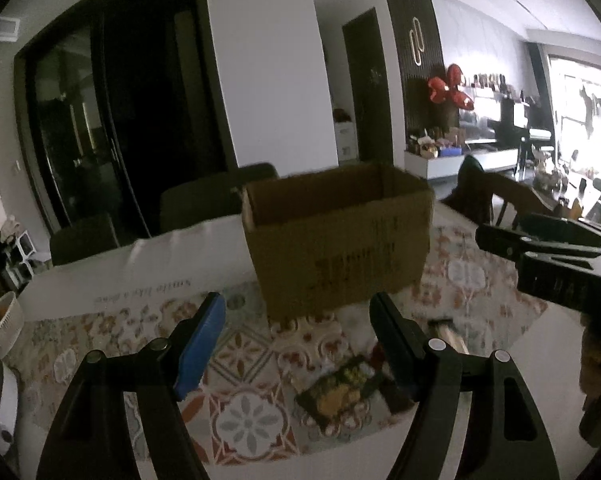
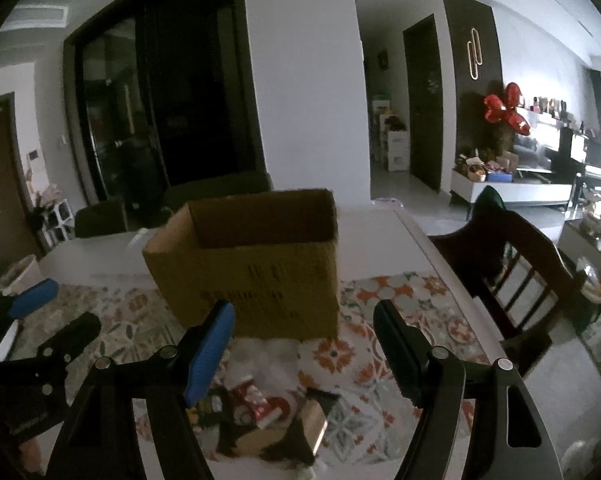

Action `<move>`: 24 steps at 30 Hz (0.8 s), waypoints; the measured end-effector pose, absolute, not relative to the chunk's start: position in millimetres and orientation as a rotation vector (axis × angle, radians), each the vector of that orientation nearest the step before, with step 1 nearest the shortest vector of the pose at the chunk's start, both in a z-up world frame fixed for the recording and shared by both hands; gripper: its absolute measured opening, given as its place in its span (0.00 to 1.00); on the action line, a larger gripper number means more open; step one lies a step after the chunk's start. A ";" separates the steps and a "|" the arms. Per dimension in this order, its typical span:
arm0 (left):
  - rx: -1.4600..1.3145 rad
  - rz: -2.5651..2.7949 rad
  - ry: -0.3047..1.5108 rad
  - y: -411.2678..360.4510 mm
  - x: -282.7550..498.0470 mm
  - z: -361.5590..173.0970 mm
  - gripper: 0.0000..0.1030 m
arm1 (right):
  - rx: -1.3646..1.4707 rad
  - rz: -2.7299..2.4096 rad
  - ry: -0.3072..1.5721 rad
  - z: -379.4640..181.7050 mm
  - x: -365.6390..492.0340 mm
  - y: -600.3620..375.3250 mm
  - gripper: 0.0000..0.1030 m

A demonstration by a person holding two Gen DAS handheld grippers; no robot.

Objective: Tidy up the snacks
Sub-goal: 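Withdraw both tools from the box back toward the remaining snacks, then grasp the green cracker packet with the left tool while the right tool grasps a gold-black packet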

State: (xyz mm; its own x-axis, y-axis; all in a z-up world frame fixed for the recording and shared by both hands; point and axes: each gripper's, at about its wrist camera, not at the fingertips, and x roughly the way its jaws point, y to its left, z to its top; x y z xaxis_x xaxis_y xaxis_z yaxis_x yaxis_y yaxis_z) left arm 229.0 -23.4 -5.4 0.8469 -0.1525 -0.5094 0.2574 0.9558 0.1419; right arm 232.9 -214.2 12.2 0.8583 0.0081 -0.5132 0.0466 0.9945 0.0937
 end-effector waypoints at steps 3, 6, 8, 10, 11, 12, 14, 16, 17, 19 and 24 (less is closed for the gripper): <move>0.201 -0.226 0.546 -22.1 224.2 -17.5 0.72 | 0.103 -0.019 0.568 -1.2 225.8 -211.4 0.71; 0.172 -0.220 0.584 -19.9 221.6 -30.1 0.72 | 0.121 -0.018 0.598 -15.6 220.7 -210.8 0.71; 0.165 -0.226 0.611 -20.4 221.1 -39.3 0.72 | 0.133 -0.026 0.623 -24.7 219.7 -211.5 0.71; 0.167 -0.223 0.633 -19.7 220.7 -48.7 0.72 | 0.131 -0.028 0.645 -34.8 218.1 -212.0 0.71; 0.164 -0.223 0.646 -19.5 221.1 -53.1 0.72 | 0.125 -0.028 0.655 -39.2 218.3 -211.6 0.71; 0.157 -0.225 0.655 -19.0 221.8 -56.9 0.72 | 0.121 -0.028 0.667 -43.5 218.8 -210.9 0.71; 0.148 -0.228 0.676 -19.3 224.1 -65.7 0.72 | 0.115 -0.031 0.690 -51.6 219.4 -210.2 0.71; 0.144 -0.230 0.698 -19.1 227.1 -73.3 0.72 | 0.114 -0.032 0.710 -59.4 220.8 -210.3 0.71; 0.136 -0.238 0.715 -19.1 230.0 -78.2 0.72 | 0.116 -0.033 0.716 -62.6 221.3 -210.8 0.71; 0.120 -0.246 0.744 -19.7 235.5 -85.4 0.75 | 0.121 -0.036 0.732 -68.6 224.1 -210.9 0.71; 0.106 -0.259 0.794 -28.2 250.9 -100.8 0.81 | 0.163 -0.015 0.790 -84.8 234.5 -213.2 0.70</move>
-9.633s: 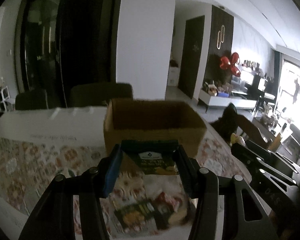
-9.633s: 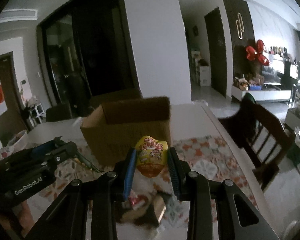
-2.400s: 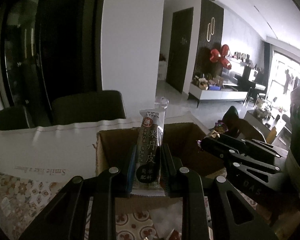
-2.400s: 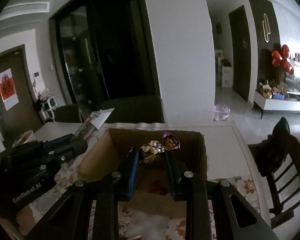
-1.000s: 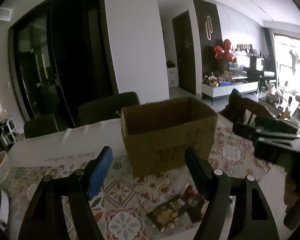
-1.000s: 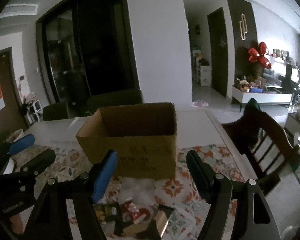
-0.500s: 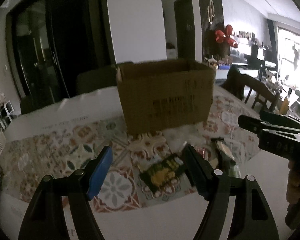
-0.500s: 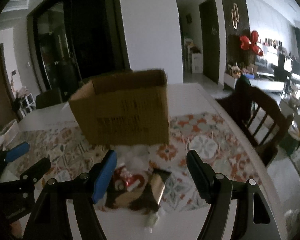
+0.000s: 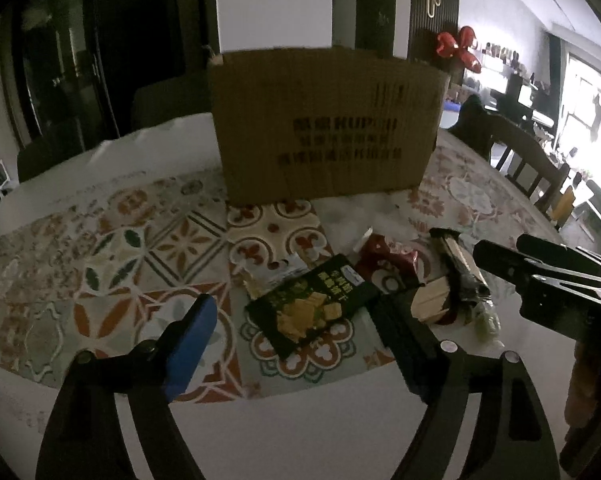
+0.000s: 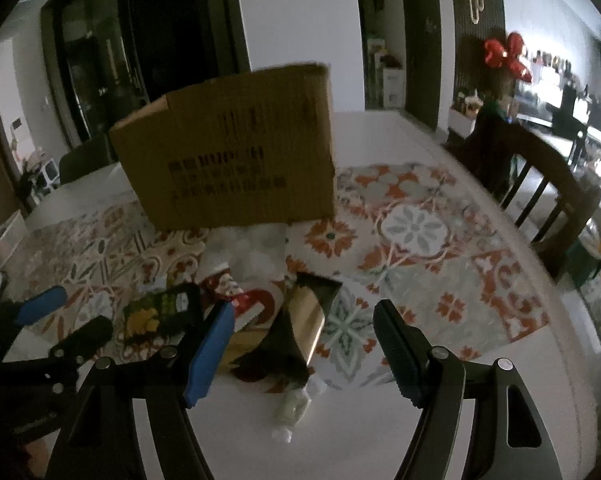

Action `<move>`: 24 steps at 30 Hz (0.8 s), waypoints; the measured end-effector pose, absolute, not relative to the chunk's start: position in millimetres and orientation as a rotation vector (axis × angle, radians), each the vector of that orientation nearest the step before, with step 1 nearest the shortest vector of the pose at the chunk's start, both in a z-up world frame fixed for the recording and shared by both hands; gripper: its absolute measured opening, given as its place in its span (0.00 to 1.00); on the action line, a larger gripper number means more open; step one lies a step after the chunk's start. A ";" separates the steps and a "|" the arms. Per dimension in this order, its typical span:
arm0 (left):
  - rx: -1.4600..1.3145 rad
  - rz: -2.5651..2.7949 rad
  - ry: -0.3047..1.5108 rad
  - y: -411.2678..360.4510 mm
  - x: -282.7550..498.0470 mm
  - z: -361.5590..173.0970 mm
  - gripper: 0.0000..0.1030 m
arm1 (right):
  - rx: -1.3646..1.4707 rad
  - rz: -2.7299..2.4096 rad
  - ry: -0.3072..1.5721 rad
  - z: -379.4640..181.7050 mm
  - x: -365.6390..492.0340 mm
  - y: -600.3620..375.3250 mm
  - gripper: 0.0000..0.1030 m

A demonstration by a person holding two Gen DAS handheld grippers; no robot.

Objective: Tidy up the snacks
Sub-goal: 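Grasp the green cracker packet with the left tool while the right tool grasps a gold-black packet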

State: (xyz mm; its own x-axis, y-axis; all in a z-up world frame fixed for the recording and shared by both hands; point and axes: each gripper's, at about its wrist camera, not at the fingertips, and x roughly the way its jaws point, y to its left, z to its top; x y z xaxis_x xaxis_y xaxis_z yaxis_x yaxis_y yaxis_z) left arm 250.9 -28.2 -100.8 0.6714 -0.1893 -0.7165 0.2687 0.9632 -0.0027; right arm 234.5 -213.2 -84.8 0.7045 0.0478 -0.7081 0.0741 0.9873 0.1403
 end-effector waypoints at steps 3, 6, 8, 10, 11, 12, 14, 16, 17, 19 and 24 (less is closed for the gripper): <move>0.092 -0.256 0.811 -33.6 259.4 -105.6 0.83 | 0.215 -0.006 0.812 -91.9 240.8 -218.3 0.70; 0.070 -0.252 0.822 -38.1 267.0 -107.3 0.88 | 0.260 -0.012 0.840 -98.1 248.4 -223.7 0.70; 0.057 -0.252 0.831 -41.0 271.9 -108.8 0.89 | 0.301 -0.009 0.856 -100.2 252.3 -228.0 0.70; 0.039 -0.250 0.842 -42.6 276.5 -110.5 0.89 | 0.317 -0.014 0.863 -101.5 256.0 -229.5 0.70; 0.033 -0.241 0.845 -42.8 278.4 -111.0 0.89 | 0.321 -0.015 0.864 -101.9 257.5 -229.5 0.70; 0.026 -0.225 0.853 -42.4 281.3 -112.6 0.89 | 0.323 -0.017 0.867 -102.6 259.2 -229.0 0.70; 0.007 -0.219 0.870 -43.0 285.8 -115.0 0.89 | 0.322 -0.023 0.877 -104.5 262.1 -228.7 0.69; -0.001 -0.217 0.883 -43.7 288.9 -117.6 0.89 | 0.319 -0.027 0.883 -106.8 263.5 -228.1 0.65; -0.003 -0.210 0.892 -44.5 291.0 -119.6 0.89 | 0.314 -0.032 0.887 -108.3 264.2 -227.7 0.64; -0.010 -0.206 0.909 -46.1 294.1 -122.6 0.89 | 0.315 -0.036 0.897 -110.7 265.5 -228.8 0.64; -0.011 -0.172 0.946 -48.0 302.2 -131.3 0.89 | 0.283 -0.049 0.908 -115.1 267.1 -225.5 0.61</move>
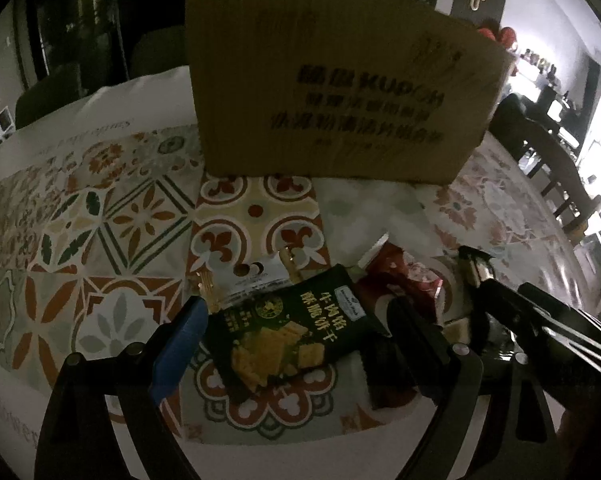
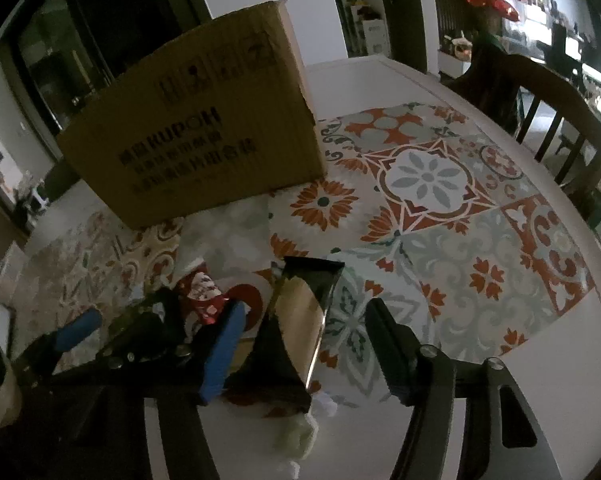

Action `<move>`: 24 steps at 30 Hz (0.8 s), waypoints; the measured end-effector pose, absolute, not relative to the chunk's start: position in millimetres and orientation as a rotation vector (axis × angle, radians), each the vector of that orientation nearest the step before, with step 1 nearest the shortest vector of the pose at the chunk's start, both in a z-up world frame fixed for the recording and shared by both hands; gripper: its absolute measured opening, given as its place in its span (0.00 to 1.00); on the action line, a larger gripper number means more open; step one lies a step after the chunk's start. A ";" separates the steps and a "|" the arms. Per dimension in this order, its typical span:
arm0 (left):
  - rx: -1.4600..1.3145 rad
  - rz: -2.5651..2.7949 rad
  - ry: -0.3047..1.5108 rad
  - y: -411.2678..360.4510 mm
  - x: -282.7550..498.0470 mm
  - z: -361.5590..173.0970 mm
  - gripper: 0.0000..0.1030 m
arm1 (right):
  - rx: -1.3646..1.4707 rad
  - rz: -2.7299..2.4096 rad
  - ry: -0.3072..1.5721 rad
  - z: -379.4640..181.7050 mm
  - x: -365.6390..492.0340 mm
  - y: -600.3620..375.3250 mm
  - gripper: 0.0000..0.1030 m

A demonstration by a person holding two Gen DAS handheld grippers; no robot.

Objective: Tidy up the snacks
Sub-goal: 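Grasp the green cracker packet with the left tool while the right tool grasps a gold-black packet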

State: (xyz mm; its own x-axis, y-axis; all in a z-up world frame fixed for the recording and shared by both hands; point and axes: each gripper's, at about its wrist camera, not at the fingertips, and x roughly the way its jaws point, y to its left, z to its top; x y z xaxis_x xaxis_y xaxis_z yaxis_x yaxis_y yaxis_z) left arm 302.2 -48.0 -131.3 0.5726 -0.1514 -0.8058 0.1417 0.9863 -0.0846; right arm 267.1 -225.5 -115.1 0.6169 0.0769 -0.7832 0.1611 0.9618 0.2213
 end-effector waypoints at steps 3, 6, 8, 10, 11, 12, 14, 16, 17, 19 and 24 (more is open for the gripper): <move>-0.011 -0.154 0.972 -48.6 306.4 -137.5 0.89 | 0.284 -0.048 0.933 -120.1 270.3 -225.6 0.61; 0.019 -0.133 0.962 -51.9 306.6 -138.4 0.89 | 0.264 -0.045 0.943 -122.9 272.6 -222.8 0.59; 0.020 -0.128 0.967 -53.0 307.1 -139.4 0.89 | 0.253 -0.042 0.946 -123.8 273.8 -220.9 0.56; 0.016 -0.126 0.961 -52.8 306.0 -139.6 0.89 | 0.239 -0.038 0.947 -124.1 274.4 -218.5 0.51; 0.018 -0.125 0.957 -53.2 304.6 -140.0 0.88 | 0.233 -0.027 0.947 -124.2 274.5 -217.0 0.45; 0.017 -0.126 0.951 -52.7 303.4 -140.2 0.86 | 0.226 -0.012 0.948 -124.3 274.6 -214.7 0.41; 0.009 -0.141 0.939 -52.5 300.5 -138.8 0.79 | 0.212 -0.004 0.948 -124.2 273.9 -211.0 0.38; -0.006 -0.142 0.927 -48.4 297.9 -136.1 0.62 | 0.211 0.001 0.945 -124.4 272.5 -209.6 0.37; -0.019 -0.151 0.927 -46.4 297.5 -134.9 0.58 | 0.214 0.002 0.945 -124.3 271.6 -209.2 0.36; -0.031 -0.149 0.924 -42.9 297.3 -132.6 0.39 | 0.228 0.004 0.946 -124.2 270.6 -210.4 0.35; -0.027 -0.166 0.932 -39.2 296.5 -131.0 0.37 | 0.219 0.003 0.941 -122.4 267.8 -207.7 0.35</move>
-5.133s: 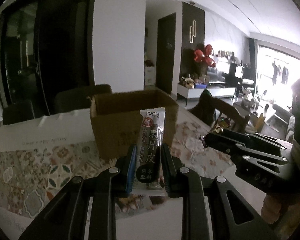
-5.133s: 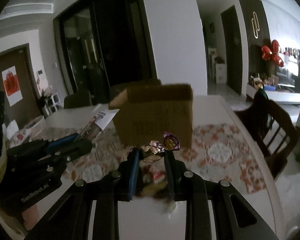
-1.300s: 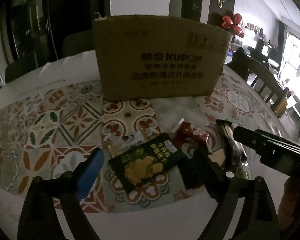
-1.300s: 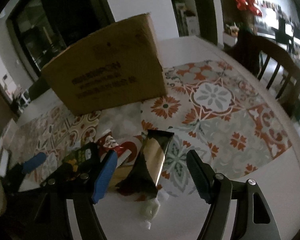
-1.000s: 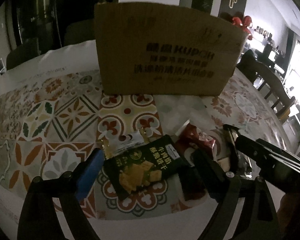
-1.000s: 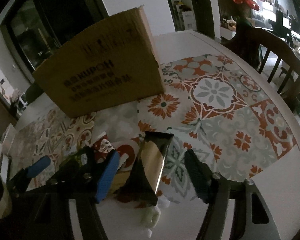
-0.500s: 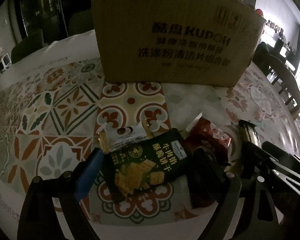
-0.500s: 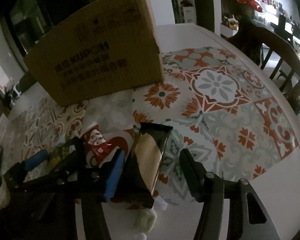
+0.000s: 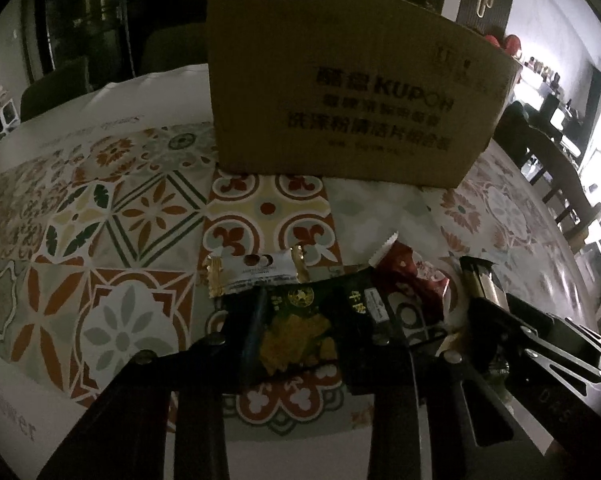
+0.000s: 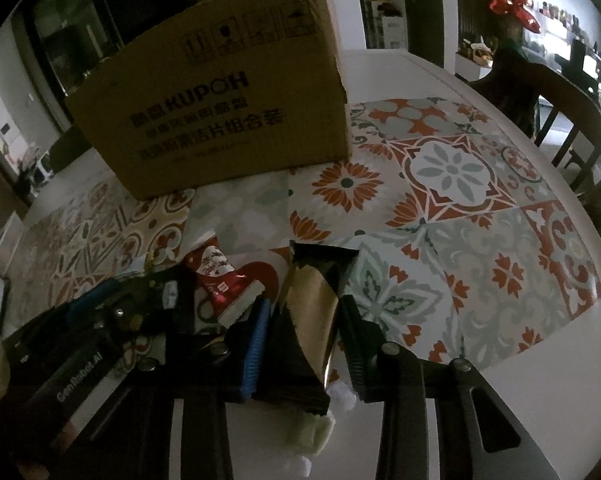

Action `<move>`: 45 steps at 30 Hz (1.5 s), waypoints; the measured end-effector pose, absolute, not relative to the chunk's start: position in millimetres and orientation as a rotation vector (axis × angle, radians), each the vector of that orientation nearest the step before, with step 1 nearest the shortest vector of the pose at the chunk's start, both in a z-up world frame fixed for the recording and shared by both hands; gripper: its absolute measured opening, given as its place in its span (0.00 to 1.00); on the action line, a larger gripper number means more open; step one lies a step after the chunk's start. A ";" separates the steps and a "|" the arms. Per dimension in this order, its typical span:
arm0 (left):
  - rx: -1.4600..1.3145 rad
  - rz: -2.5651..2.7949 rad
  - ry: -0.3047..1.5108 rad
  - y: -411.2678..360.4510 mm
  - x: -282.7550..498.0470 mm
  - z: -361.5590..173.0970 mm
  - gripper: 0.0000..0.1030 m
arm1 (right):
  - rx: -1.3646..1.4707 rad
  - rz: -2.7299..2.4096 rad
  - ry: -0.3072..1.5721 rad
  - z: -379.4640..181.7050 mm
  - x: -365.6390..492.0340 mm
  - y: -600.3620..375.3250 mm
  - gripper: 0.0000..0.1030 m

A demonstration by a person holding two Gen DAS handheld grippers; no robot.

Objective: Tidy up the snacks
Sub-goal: 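Grasp the green cracker packet with the left tool while the right tool grasps a gold-black packet, then carry the green cracker packet over the box with the left tool while the right tool carries the gold packet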

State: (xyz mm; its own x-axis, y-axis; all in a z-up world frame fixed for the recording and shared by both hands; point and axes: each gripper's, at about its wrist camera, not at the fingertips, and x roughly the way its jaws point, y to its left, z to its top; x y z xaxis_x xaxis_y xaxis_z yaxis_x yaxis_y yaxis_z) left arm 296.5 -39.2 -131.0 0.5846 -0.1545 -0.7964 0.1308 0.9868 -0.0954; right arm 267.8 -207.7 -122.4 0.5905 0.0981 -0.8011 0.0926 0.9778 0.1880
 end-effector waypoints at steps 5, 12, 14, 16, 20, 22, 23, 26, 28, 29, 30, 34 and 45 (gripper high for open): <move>-0.018 -0.153 0.949 -38.1 290.5 -129.8 0.82 | 0.208 0.012 0.933 -120.4 263.6 -204.9 0.35; 0.022 -0.134 0.961 -47.2 292.4 -132.8 0.87 | 0.195 0.009 0.905 -114.1 258.6 -206.6 0.35; 0.020 -0.143 0.981 -51.0 294.5 -135.7 0.87 | 0.188 0.006 0.901 -113.4 257.3 -207.9 0.34; 0.020 -0.151 0.988 -53.7 295.0 -136.5 0.88 | 0.193 0.009 0.905 -114.0 257.4 -210.4 0.34; 0.019 -0.146 1.008 -58.6 298.0 -140.0 0.91 | 0.201 0.014 0.915 -116.7 259.2 -213.6 0.33; 0.015 -0.136 1.018 -59.6 299.4 -142.2 0.92 | 0.208 0.019 0.930 -119.7 261.3 -214.7 0.33; 0.020 -0.132 1.020 -60.5 300.1 -143.1 0.93 | 0.211 0.019 0.935 -120.5 261.8 -215.4 0.33; 0.027 -0.111 1.012 -63.3 301.9 -144.4 0.92 | 0.220 0.026 0.946 -121.9 264.1 -215.7 0.33; 0.028 -0.113 0.998 -63.7 300.4 -144.3 0.91 | 0.231 0.030 0.959 -123.4 266.5 -216.5 0.34; 0.034 -0.118 0.988 -63.4 299.0 -144.0 0.87 | 0.232 0.032 0.960 -123.6 267.3 -216.9 0.34; 0.037 -0.124 0.980 -63.5 297.6 -143.7 0.83 | 0.229 0.034 0.960 -123.8 267.8 -216.9 0.34; 0.029 -0.140 0.966 -60.9 293.4 -141.1 0.74 | 0.178 0.044 0.955 -123.9 267.8 -209.7 0.31; -0.011 -0.162 0.912 -49.2 272.5 -119.8 0.69 | 0.192 0.055 0.895 -105.9 253.8 -206.5 0.30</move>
